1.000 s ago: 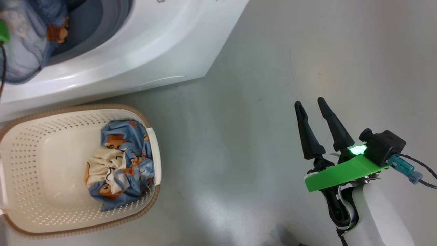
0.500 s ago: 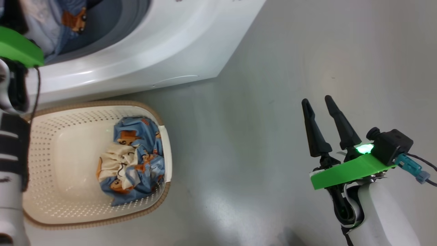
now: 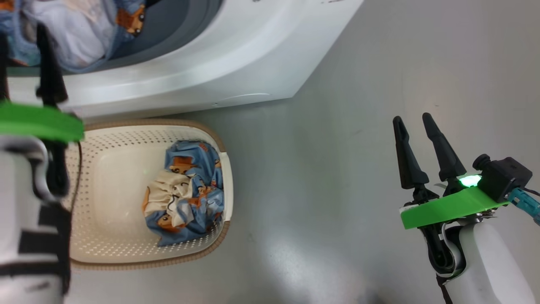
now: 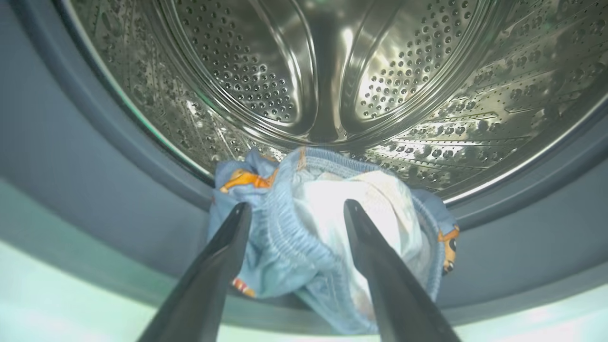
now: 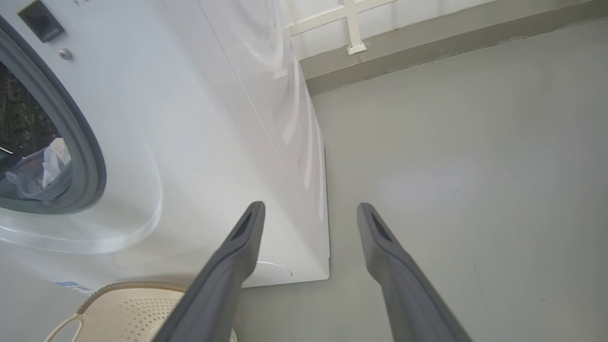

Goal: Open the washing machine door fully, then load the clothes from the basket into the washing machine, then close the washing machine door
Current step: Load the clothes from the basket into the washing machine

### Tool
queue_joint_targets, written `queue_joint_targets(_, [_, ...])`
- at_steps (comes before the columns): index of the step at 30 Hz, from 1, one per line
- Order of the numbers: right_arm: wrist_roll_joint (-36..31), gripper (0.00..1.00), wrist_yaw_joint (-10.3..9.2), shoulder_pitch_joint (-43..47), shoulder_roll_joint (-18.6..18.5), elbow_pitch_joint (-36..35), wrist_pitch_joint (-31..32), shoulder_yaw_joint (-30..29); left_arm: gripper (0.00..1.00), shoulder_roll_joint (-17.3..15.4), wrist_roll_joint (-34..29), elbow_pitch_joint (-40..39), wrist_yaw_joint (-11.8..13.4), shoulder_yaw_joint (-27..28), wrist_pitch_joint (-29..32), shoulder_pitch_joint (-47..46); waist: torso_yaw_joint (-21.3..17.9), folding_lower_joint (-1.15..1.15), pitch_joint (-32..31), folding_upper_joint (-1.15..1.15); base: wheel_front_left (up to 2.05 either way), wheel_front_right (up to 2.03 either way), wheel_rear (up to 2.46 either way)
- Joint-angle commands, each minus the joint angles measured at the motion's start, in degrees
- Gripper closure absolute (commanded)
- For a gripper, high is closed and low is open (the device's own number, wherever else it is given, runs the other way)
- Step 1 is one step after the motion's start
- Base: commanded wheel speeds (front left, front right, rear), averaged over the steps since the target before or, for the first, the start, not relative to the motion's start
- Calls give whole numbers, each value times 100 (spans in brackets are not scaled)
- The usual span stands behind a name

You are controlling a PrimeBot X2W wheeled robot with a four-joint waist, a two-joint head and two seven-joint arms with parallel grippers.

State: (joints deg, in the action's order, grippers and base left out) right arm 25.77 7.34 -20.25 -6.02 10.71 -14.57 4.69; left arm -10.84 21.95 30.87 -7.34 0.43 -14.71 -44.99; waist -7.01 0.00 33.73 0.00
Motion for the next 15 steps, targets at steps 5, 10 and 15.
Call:
queue_joint_targets(5, [-4,0,14,182,-78,-151,-43,52,0,-88,-176,-713,-14,314,-29,895,116,0,-80,0,0,0,0])
queue_joint_targets(10, [-8,0,14,253,-143,-145,-43,40,0,24,-253,-1235,-14,516,-29,1652,149,0,-164,0,0,0,0])
queue_joint_targets(15, [-1,0,14,340,-195,-140,-43,20,0,200,-303,-1718,-14,718,-29,2316,174,0,-243,0,0,0,0])
